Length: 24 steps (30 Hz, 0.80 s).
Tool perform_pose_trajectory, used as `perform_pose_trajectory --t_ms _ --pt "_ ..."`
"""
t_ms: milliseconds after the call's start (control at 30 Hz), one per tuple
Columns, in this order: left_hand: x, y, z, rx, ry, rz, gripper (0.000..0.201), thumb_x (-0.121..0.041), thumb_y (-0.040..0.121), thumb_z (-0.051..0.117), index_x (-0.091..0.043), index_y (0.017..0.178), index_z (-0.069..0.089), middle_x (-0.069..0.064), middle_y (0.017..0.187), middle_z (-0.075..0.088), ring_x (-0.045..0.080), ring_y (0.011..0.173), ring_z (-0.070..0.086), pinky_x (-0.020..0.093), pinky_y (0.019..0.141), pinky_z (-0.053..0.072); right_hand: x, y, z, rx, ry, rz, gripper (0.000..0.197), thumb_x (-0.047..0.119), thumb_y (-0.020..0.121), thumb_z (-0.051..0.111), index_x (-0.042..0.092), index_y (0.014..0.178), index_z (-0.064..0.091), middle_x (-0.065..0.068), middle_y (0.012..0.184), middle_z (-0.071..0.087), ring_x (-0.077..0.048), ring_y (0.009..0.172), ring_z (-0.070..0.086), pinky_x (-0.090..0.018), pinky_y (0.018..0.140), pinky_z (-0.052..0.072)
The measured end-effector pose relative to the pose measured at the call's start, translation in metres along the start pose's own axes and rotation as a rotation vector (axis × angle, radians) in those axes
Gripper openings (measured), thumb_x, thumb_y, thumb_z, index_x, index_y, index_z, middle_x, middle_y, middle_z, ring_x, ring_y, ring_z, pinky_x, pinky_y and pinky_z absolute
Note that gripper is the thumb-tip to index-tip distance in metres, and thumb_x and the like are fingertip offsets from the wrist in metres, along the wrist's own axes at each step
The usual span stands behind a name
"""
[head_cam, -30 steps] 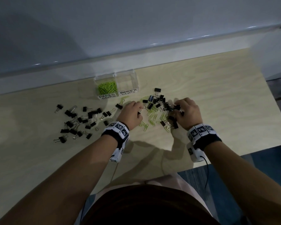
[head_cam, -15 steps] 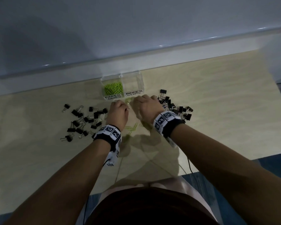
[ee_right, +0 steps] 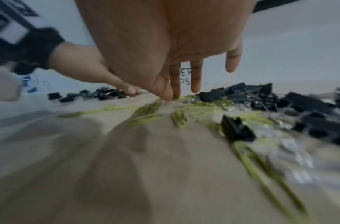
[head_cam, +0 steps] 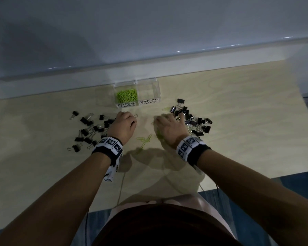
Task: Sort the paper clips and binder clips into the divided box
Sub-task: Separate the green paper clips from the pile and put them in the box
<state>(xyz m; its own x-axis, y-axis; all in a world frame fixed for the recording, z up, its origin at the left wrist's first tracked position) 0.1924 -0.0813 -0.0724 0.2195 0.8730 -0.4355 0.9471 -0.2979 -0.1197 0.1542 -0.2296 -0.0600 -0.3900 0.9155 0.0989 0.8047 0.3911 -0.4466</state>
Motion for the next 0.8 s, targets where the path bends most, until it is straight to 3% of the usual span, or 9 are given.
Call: perform_pose_trajectory --t_ms 100,167,233,333,400,500,700,800 --pt "-0.022 0.008 -0.001 -0.012 0.000 0.047 0.013 -0.013 0.088 0.057 -0.005 0.091 0.068 0.007 0.096 0.061 0.029 0.098 0.048 0.041 0.086 0.045 0.009 -0.028 0.017 0.039 0.070 -0.047 0.057 0.028 0.089 0.024 0.021 0.145 0.022 0.005 0.148 0.026 -0.023 0.138 0.023 -0.067 0.107 0.011" --pt "-0.046 0.015 0.003 0.013 -0.022 0.103 0.014 -0.011 0.088 0.057 -0.006 0.097 0.067 0.008 0.101 0.061 0.028 0.100 0.048 0.040 0.089 0.044 0.009 -0.039 0.022 0.002 0.133 -0.060 0.058 0.031 0.087 0.016 0.024 0.143 0.032 0.009 0.148 0.030 -0.021 0.137 0.026 -0.066 0.108 0.010" --pt "-0.072 0.023 0.010 0.065 -0.063 0.155 0.020 -0.011 0.089 0.056 -0.007 0.106 0.065 0.007 0.109 0.059 0.026 0.106 0.046 0.036 0.094 0.040 -0.002 -0.043 0.016 -0.125 0.182 -0.035 0.058 0.035 0.086 0.015 0.027 0.133 0.049 0.010 0.142 0.044 -0.021 0.130 0.039 -0.064 0.105 0.018" --pt "-0.103 0.032 0.025 0.162 -0.108 0.177 0.028 -0.011 0.089 0.057 -0.009 0.117 0.060 0.005 0.117 0.056 0.023 0.112 0.046 0.032 0.098 0.036 -0.039 -0.043 -0.001 -0.380 0.250 0.135 0.050 0.033 0.079 0.025 0.023 0.107 0.065 0.005 0.116 0.064 -0.024 0.106 0.056 -0.055 0.094 0.032" --pt "-0.116 0.037 0.035 0.204 -0.109 0.178 0.031 -0.008 0.088 0.057 -0.009 0.119 0.060 0.006 0.118 0.055 0.025 0.111 0.047 0.035 0.099 0.039 -0.062 -0.037 -0.006 -0.410 0.294 0.263 0.044 0.029 0.081 0.031 0.018 0.105 0.066 -0.001 0.109 0.064 -0.028 0.100 0.056 -0.050 0.090 0.035" --pt "-0.122 0.043 0.044 0.231 -0.047 0.148 0.033 -0.006 0.087 0.057 -0.008 0.120 0.059 0.011 0.117 0.054 0.029 0.110 0.048 0.040 0.097 0.042 -0.077 -0.019 -0.002 -0.299 0.309 0.345 0.033 0.027 0.087 0.044 0.015 0.111 0.063 -0.007 0.112 0.059 -0.031 0.104 0.052 -0.048 0.090 0.034" --pt "-0.120 0.045 0.042 0.198 -0.043 0.087 0.024 -0.008 0.086 0.057 -0.008 0.109 0.064 0.011 0.108 0.057 0.027 0.101 0.053 0.034 0.086 0.041 -0.076 -0.001 0.001 -0.247 0.341 0.334 0.029 0.026 0.086 0.051 0.012 0.110 0.058 -0.009 0.114 0.053 -0.030 0.107 0.049 -0.046 0.091 0.034" --pt "-0.114 0.043 0.035 0.145 -0.099 0.054 0.013 -0.010 0.083 0.061 -0.006 0.095 0.063 0.011 0.100 0.059 0.027 0.093 0.056 0.031 0.077 0.041 -0.075 0.000 -0.005 -0.288 0.452 0.288 0.021 0.020 0.080 0.056 0.011 0.099 0.058 -0.007 0.103 0.058 -0.030 0.096 0.055 -0.041 0.083 0.041"
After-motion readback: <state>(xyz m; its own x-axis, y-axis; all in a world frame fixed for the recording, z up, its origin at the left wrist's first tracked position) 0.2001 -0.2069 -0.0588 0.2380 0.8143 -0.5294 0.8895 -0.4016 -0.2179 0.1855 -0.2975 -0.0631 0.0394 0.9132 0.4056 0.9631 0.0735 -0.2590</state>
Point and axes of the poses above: each hand's wrist, its own y-axis towards the middle knuckle, its own z-axis out of the palm, x = y × z, the point moved 9 cm from there along y, towards the middle knuckle
